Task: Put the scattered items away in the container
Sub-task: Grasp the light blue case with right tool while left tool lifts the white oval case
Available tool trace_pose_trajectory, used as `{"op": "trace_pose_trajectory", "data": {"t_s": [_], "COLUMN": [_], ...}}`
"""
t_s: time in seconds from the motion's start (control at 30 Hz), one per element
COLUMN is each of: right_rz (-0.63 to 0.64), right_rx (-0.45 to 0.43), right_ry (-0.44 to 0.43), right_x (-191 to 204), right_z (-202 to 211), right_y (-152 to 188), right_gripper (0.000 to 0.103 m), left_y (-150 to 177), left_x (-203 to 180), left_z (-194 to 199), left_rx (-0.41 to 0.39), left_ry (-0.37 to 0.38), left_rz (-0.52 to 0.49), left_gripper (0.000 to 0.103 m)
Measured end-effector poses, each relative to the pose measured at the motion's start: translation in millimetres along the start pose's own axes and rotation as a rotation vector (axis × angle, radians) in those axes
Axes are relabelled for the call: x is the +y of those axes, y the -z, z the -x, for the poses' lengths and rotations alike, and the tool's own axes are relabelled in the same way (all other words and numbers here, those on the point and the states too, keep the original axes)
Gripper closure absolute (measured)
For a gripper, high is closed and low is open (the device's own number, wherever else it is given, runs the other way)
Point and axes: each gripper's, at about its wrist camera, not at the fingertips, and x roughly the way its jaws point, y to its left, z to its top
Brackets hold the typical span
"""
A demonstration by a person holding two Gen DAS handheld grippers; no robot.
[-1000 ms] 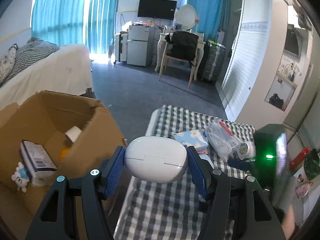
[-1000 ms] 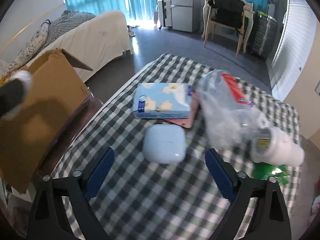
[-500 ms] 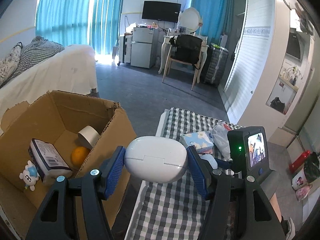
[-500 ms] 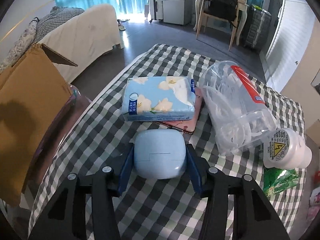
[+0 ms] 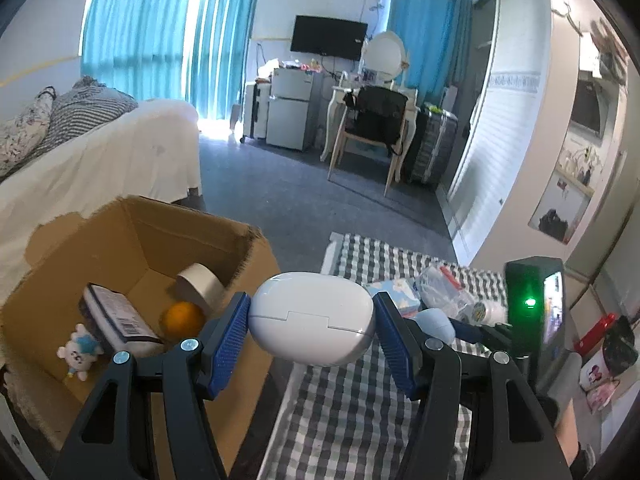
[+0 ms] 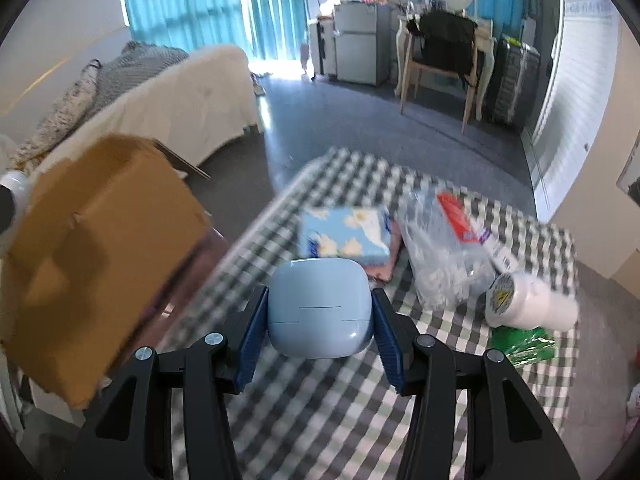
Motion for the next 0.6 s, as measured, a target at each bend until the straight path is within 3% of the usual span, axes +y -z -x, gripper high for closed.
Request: {"op": "trace_pose_trajectory", "data": {"t_s": [0.3, 0.6], "right_rz": [0.071, 0.163], "right_rx": [-0.117, -0.144], "right_ry": [-0.123, -0.237], "right_x": [72, 152], "right_z": [71, 84], "right_y": [-23, -35], "right_gripper": [0.053, 0.053], "left_y": [-17, -21], "left_x": [53, 103], "left_z": [74, 132], "left_rx": [-0.078, -0.149], "left_ry": [0.003, -0.077], "left_rz": [0.096, 0.113], "left_gripper": [0.039, 0.039]}}
